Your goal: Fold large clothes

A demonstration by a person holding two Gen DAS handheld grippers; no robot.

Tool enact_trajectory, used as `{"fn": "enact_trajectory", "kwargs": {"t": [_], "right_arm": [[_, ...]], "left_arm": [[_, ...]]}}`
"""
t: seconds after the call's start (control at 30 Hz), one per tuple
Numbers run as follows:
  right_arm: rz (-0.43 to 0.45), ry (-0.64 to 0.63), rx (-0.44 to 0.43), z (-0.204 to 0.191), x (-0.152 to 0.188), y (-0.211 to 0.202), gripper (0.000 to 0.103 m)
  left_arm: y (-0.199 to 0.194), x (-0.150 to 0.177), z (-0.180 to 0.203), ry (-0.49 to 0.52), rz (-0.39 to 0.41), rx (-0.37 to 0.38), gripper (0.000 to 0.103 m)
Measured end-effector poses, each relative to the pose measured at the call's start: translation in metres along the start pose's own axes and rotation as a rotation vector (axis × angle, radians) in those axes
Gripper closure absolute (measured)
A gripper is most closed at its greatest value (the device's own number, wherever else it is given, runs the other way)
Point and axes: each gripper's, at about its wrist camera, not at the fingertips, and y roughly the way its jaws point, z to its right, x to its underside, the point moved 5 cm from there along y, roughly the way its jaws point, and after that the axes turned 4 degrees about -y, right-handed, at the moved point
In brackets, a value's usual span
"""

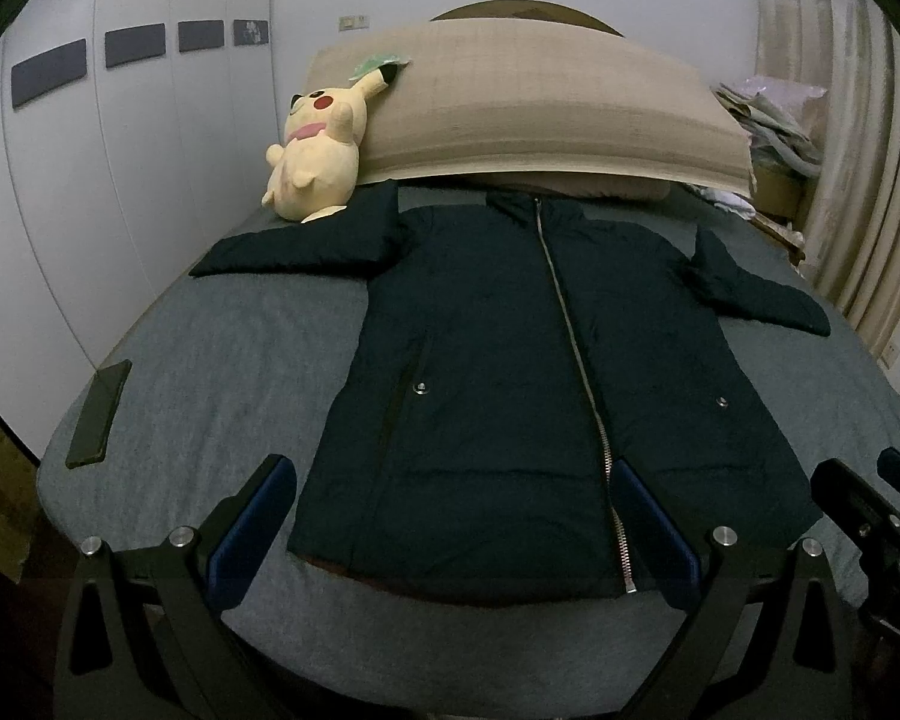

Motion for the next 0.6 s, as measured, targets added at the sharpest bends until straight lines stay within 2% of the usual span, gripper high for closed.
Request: {"fn": "enact_trajectory", "kwargs": {"t": [0.33, 0.6], "right_arm": [[-0.015, 0.005, 0.001, 0.001, 0.003, 0.007, 0.000], [-0.166, 0.049, 0.012, 0.019, 0.050, 0.061, 0.000]], "left_arm": [[0.011, 0.007, -0.002, -0.001, -0.018, -0.003, 0.000], [0.068, 0.043, -0.012, 0.004, -0.166, -0.040, 0.000]]}}
